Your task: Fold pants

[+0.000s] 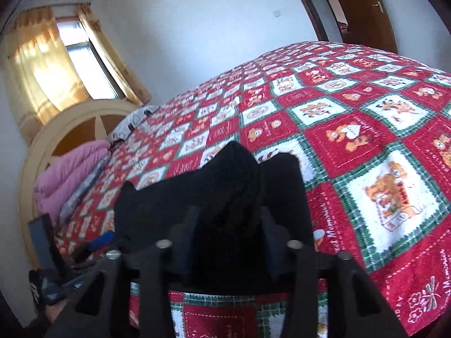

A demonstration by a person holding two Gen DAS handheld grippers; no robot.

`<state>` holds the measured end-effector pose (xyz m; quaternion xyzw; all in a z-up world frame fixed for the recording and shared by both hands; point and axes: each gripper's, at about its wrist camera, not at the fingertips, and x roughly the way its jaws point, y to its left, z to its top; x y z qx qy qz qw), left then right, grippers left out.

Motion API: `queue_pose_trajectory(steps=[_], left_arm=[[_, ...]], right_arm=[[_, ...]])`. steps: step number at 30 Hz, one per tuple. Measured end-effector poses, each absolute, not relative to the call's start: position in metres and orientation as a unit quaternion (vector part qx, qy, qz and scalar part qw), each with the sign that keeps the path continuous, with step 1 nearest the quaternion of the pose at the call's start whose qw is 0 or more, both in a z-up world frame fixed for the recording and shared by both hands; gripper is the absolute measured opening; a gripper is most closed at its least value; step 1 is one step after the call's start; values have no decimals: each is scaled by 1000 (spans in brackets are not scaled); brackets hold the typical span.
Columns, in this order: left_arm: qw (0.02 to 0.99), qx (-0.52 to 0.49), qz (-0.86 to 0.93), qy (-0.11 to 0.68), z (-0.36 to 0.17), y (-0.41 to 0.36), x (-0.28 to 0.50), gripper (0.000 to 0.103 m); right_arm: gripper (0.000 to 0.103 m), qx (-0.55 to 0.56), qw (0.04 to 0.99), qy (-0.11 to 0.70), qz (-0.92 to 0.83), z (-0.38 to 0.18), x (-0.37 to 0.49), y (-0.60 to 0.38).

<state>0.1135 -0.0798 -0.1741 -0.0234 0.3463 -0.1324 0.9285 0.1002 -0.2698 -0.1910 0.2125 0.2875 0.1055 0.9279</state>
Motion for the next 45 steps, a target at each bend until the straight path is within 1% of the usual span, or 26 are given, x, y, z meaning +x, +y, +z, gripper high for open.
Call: queue_pose_trajectory(steps=[1,4,7,15,21,27,28,30,31,32,38,42,45], left_arm=[[928,-25,-132,346,-175,-79,113,86],[927,-31,-133,348,-176,-78,114,90],[926,-37,-133,351,-178,-75,115,92],[921,-41,-144,360,-182,-76,116,95],[919,-45,-148,364,-184,-76,116,98],[920,-44,-148,360,-186,-77,115,101],[920,-45,-148,360,-186,-77,115,101],[920,-46,-149,359,-186,-76,115,101],[920,-47,-149,358,-187,-76,115,101],[920,-48,-150,358,-187,-75,115,101],[923,-47,-149,353,-188,-76,115,103],[924,-43,-145,351,-188,-79,115,103],[924,-44,-147,351,-188,-79,115,103]], right_arm=[[23,221,925,290,110,-190,98,-274],[18,246,916,294,113,-191,95,-283],[16,262,908,305,121,-192,94,-287],[15,249,918,289,113,-186,75,-293],[15,287,897,323,88,-207,86,-311],[16,272,895,345,75,-220,95,-311],[16,264,899,343,72,-219,94,-311],[26,253,904,339,68,-216,93,-309],[36,243,909,335,56,-213,92,-308],[41,237,913,330,46,-211,90,-308],[41,210,940,269,-20,-182,75,-315],[42,185,947,261,20,-164,86,-295],[42,156,950,263,61,-162,103,-268]])
